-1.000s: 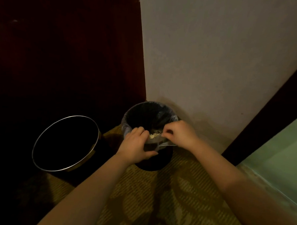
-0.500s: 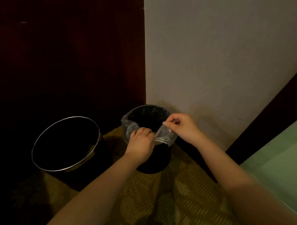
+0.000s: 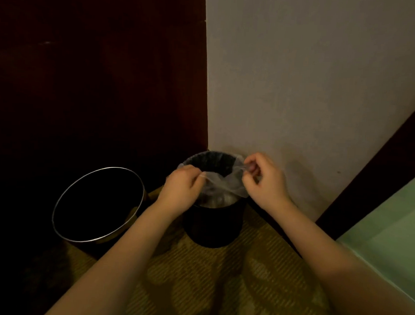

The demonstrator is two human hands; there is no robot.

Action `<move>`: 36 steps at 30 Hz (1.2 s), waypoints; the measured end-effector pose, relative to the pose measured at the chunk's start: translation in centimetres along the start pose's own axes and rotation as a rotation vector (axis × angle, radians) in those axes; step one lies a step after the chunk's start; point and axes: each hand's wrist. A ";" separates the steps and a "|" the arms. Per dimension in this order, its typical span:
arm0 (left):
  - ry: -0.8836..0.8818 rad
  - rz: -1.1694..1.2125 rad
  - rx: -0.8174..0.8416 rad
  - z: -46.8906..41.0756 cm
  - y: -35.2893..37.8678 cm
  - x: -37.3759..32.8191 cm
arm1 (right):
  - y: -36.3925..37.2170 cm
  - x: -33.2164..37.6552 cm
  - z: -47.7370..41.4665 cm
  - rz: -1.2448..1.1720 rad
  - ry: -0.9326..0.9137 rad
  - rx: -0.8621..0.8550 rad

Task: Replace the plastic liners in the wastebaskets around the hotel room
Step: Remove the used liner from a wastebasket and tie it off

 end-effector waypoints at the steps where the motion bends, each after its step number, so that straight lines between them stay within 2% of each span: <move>1: -0.023 0.071 -0.006 -0.1 -0.5 -0.5 | 0.0 0.5 0.1 -0.035 -0.021 0.087; 4: -0.093 0.276 0.082 -0.1 -1.6 -1.9 | 1.2 0.7 0.6 0.093 -0.187 0.380; 6: -0.081 0.364 0.165 0.0 -1.9 -2.2 | 2.6 0.2 1.1 0.167 -0.222 0.440; 8: -0.053 0.371 0.181 0.0 -1.9 -2.3 | 3.0 -0.3 1.2 0.154 -0.205 0.430; 11: -0.035 0.297 0.113 -0.8 -1.8 -1.7 | 2.2 -1.0 0.5 0.152 -0.149 0.413; 15: -0.061 0.128 0.020 -3.7 -2.1 -0.5 | 0.3 -2.1 -1.1 0.076 -0.018 0.289; 17: -0.075 0.100 0.001 -5.0 -2.2 -0.6 | -0.3 -2.8 -1.5 0.115 0.002 0.298; 20: -0.223 0.154 0.141 -5.8 -1.5 -0.4 | -0.6 -3.8 -1.5 0.224 0.043 0.510; 23: -0.448 -0.085 0.458 -5.6 -1.0 0.7 | -0.3 -4.6 -1.0 0.420 0.094 0.854; 24: -0.510 -0.113 0.514 -5.5 -1.0 1.2 | -0.3 -4.7 -0.9 0.418 0.136 0.934; 25: -0.546 -0.064 0.503 -5.6 -1.1 1.6 | -0.2 -4.7 -0.9 0.383 0.179 0.973; 27: -0.502 0.117 0.297 -5.9 -1.3 2.1 | -0.1 -4.3 -1.3 0.282 0.237 0.895; 29: -0.362 0.069 0.039 -6.5 -1.5 2.6 | 0.5 -4.1 -2.0 0.157 0.303 0.680; 30: -0.324 0.003 -0.038 -6.9 -1.4 2.9 | 0.9 -4.2 -2.4 0.112 0.337 0.578; 33: -0.379 -0.181 -0.047 -7.9 -0.4 4.6 | 2.9 -5.1 -3.4 0.083 0.450 0.347; 36: -0.500 -0.272 0.008 -7.7 1.0 6.8 | 5.0 -6.5 -3.6 0.155 0.654 0.237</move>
Point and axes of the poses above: each hand's wrist, its own z-axis away from the middle knuckle, its own y-axis out of the palm, x = y × z, and after that the axes turned 11 degrees about z, right-handed
